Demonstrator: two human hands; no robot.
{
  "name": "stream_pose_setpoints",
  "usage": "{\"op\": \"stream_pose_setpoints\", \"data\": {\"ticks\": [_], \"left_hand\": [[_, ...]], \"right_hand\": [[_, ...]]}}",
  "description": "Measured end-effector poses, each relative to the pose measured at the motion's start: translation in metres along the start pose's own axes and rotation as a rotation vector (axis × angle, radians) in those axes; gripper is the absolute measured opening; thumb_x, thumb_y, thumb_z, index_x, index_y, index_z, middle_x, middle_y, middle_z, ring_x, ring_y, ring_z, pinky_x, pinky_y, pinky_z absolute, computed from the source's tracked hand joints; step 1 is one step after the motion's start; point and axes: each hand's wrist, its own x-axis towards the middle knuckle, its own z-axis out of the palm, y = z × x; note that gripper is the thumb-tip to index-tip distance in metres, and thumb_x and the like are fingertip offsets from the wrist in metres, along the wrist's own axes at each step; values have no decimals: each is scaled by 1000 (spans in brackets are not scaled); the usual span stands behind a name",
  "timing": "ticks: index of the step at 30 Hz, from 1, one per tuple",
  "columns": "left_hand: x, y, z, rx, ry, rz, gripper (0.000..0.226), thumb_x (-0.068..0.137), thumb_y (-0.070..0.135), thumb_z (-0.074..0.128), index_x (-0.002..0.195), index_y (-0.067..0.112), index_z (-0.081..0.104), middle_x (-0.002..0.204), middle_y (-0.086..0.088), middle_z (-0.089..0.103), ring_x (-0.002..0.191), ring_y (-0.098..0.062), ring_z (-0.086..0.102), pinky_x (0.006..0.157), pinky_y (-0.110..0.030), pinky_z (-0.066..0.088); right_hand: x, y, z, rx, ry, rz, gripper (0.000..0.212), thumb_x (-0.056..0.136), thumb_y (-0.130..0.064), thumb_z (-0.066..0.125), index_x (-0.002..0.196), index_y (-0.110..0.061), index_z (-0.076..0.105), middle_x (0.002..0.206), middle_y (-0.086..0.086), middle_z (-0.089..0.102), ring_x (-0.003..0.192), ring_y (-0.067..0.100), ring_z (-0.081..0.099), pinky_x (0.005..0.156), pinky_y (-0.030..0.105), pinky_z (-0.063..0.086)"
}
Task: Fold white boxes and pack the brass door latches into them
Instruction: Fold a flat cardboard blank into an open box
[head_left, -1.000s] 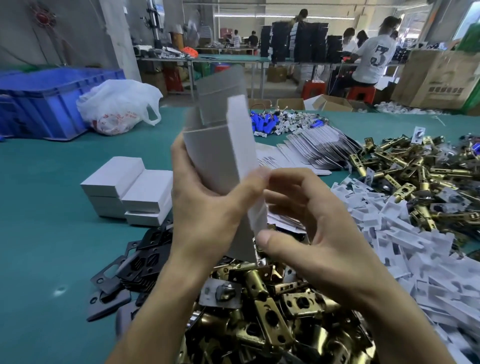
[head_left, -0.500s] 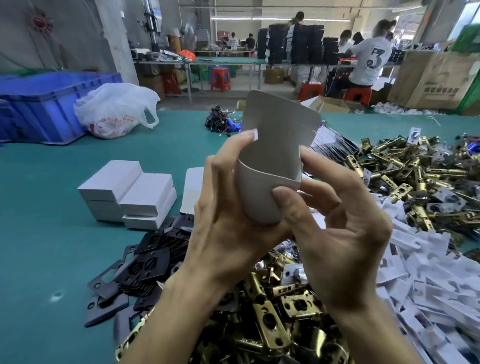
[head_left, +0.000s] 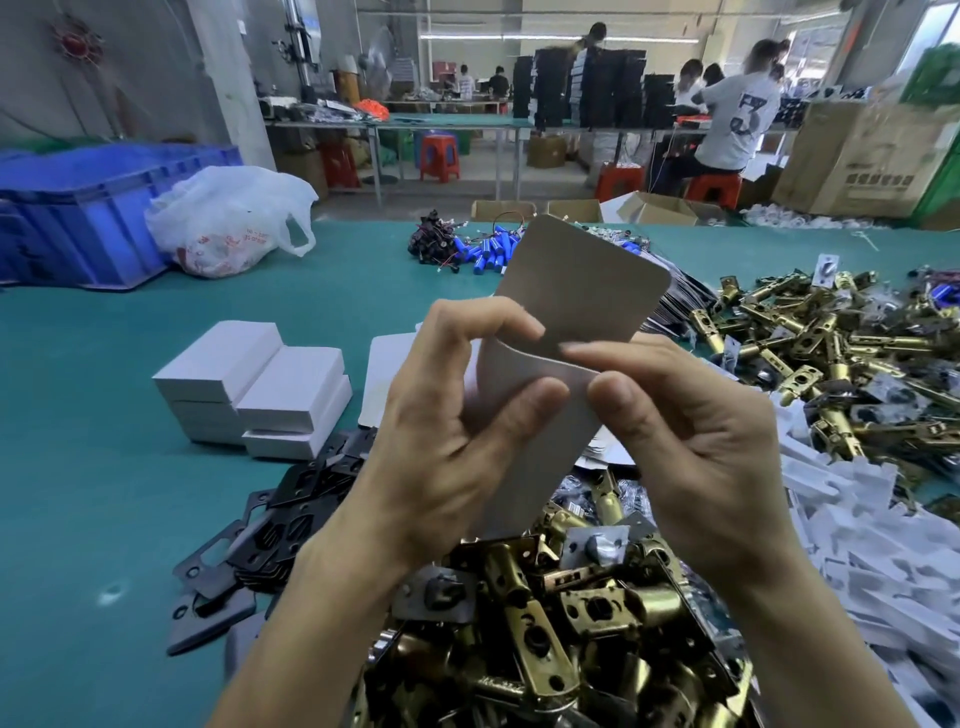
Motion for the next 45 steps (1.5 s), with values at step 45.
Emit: {"op": "stream_pose_setpoints", "data": {"ticks": [45], "left_hand": [[5,11,4,-266,96,-10,36,82,28,80,108,43,60,114,13,73,98,-17,75,75,-25,58]], "right_hand": [[7,-12,-12,188,112,145,17,79,-15,71,95,-13,75,96,-1,77,87,18,75,79,27,58]]}}
